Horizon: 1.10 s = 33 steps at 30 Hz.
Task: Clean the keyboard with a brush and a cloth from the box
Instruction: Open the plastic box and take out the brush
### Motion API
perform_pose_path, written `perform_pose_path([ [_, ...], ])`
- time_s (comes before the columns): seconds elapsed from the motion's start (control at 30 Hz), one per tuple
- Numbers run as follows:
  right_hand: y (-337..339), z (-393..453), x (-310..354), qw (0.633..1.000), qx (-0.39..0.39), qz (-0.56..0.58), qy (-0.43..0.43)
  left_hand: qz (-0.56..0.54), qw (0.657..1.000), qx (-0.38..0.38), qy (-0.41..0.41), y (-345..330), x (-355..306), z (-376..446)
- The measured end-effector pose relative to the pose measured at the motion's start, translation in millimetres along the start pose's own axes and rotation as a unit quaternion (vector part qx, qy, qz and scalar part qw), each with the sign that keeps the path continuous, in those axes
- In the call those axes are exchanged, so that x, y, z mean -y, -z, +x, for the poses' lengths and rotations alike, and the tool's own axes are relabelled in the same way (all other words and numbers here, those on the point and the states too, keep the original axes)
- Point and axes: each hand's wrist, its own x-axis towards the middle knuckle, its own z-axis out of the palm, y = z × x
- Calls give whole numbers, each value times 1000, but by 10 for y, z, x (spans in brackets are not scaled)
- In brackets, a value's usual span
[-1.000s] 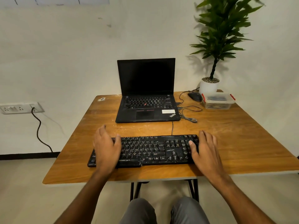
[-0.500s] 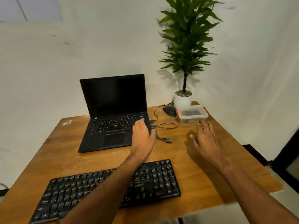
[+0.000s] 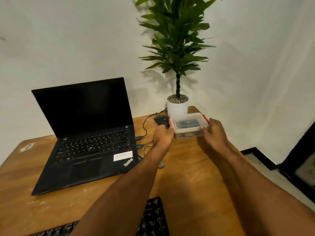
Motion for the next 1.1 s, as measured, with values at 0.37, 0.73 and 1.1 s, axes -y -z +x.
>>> perform_pose_path([
  [0.37, -42, 100, -17, 988, 0, 150, -48, -49, 998, 4, 32, -166, -85, 114],
  [0.73, 367, -681, 237, 986, -23, 166, -25, -109, 994, 6, -15, 265, -101, -854],
  [1.1, 579, -1972, 194, 975, -3, 216, -56, -142, 989, 35, 6, 554, 501, -1989],
])
